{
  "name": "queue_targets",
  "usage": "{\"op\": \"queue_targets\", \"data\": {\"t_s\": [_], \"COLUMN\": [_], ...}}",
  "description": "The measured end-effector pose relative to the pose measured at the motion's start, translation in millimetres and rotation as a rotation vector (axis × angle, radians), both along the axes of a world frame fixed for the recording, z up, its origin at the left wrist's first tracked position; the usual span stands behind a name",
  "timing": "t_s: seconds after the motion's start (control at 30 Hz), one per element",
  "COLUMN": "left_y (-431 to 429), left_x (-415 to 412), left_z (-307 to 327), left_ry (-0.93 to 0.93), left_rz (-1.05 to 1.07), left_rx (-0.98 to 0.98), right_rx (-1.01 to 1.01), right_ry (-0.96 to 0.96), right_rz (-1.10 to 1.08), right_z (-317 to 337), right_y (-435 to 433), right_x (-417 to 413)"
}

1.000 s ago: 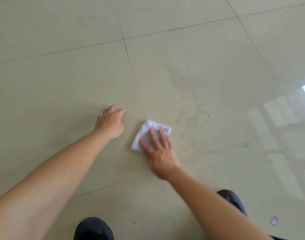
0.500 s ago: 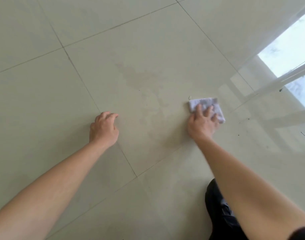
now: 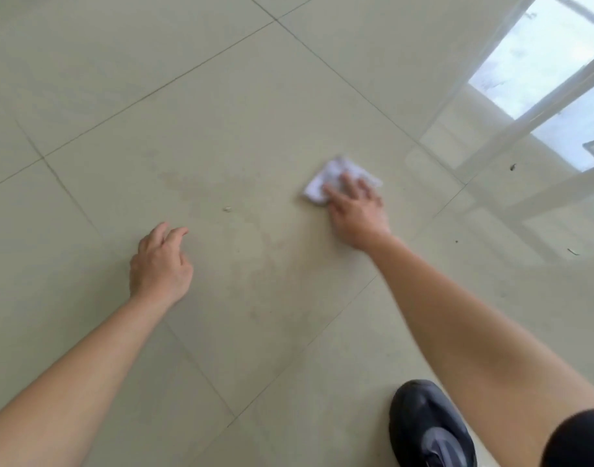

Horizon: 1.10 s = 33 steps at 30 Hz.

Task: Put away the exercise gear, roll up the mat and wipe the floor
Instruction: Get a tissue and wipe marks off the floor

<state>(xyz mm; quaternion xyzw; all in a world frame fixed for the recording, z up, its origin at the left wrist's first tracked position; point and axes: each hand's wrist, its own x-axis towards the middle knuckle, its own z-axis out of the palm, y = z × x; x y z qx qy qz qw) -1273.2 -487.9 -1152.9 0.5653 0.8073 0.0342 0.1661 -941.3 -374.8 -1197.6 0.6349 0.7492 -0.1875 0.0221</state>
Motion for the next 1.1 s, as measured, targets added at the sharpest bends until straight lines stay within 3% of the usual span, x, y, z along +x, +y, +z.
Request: {"op": "queue_targets", "data": {"t_s": [0.13, 0.2, 0.27, 0.33, 0.5, 0.6, 0.67, 0.77, 0.93, 1.0, 1.1], "left_y": [48, 69, 83, 89, 79, 81, 83, 84, 83, 84, 86], "left_x": [40, 50, 54, 60, 59, 57, 58, 58, 60, 59, 58], "left_z": [-6, -9, -14, -21, -29, -30, -29, -26, -29, -28, -23], "left_ry": [-0.003, 0.036, 0.058, 0.107, 0.238, 0.257, 0.254, 0.269, 0.284, 0.275, 0.256], "left_rz": [-0.128, -0.064, 0.065, 0.1, -0.019, -0.03, -0.043, -0.057, -0.059, -0.053, -0.06], "left_rx": [-0.061, -0.08, -0.142, -0.192, -0.268, -0.3, -0.31, -0.316, -0.307, -0.314, -0.333], "right_rx": [-0.07, -0.093, -0.065, -0.024, 0.006, -0.021, 0.018, 0.07, -0.039, -0.057, -0.037], "right_ry": [-0.093, -0.137, -0.152, -0.093, 0.047, 0.068, 0.067, -0.034, -0.123, -0.128, -0.085], "right_rz": [-0.543, -0.744, -0.808, -0.662, 0.035, 0.319, 0.326, 0.049, -0.647, -0.753, -0.647], "right_z": [21, 22, 13, 3, 4, 7, 8, 10, 16, 12, 9], "right_y": [24, 27, 37, 52, 89, 124, 150, 187, 194, 185, 166], "right_x": [118, 123, 91, 42, -102, -117, -89, -9, 115, 100, 37]}}
